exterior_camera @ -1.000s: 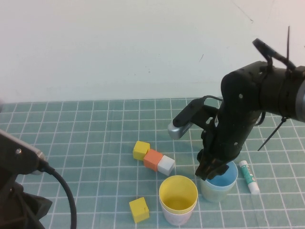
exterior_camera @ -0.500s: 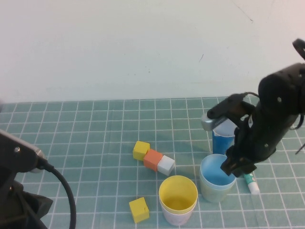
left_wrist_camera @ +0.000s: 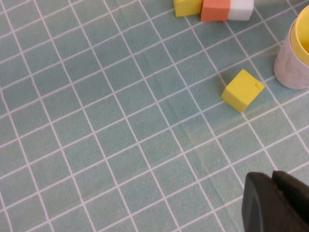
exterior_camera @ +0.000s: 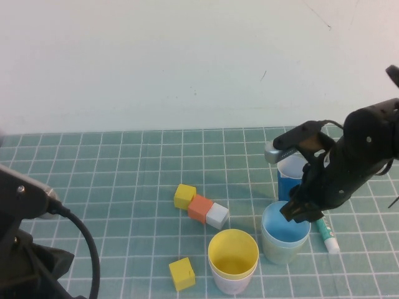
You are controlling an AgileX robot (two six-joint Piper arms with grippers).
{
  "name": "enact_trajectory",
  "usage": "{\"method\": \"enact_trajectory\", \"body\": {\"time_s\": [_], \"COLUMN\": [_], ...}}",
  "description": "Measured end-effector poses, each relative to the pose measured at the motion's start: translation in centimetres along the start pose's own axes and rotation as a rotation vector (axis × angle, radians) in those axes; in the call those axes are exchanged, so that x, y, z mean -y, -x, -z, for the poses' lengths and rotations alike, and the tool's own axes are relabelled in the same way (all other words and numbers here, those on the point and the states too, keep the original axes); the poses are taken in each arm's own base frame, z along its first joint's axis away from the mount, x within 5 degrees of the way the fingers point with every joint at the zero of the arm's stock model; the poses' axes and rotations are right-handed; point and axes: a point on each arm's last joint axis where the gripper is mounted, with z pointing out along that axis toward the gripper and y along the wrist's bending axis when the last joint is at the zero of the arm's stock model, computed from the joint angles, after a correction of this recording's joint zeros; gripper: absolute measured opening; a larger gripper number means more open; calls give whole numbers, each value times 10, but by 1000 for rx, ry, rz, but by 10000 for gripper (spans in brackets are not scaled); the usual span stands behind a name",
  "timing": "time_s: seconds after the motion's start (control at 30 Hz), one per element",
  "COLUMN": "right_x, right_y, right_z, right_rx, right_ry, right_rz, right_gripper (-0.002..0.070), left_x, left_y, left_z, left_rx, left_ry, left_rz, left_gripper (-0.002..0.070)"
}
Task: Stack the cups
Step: Pick up the green cup, then place the green cup on the yellow cup
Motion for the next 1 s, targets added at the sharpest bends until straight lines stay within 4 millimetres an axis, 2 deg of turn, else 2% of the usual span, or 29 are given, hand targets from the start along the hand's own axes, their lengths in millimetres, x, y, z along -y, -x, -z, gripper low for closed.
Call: {"method": "enact_trajectory", "body": {"time_s": [0.27, 0.33, 0.47, 0.53, 0.67, 0.9, 1.0], "right_x": [0, -1, -4, -5, -5, -9, -22], "right_y": [-7, -10, -11, -11, -9, -6, 3], "right_z": [-50, -60, -65, -61, -32, 62, 90], "right_rx": [-111, -139, -151, -149, -121, 28, 89], "right_ry": [36, 56, 94, 98, 88, 41, 67], "right_rz": [-16, 7, 50, 66, 105, 191, 267], "right_gripper": [319, 270, 69, 50, 50, 50, 49], "left_x": [0, 0, 0, 0, 0, 0, 0], "left_y": [0, 0, 0, 0, 0, 0, 0], "left_z": [0, 0, 0, 0, 0, 0, 0], "left_rx": [0, 0, 0, 0, 0, 0, 1], "left_ry": [0, 0, 0, 0, 0, 0, 1], "left_rz": [0, 0, 0, 8, 23, 26, 24], "left_gripper": [-2, -1, -1, -1, -1, -2, -2]}}
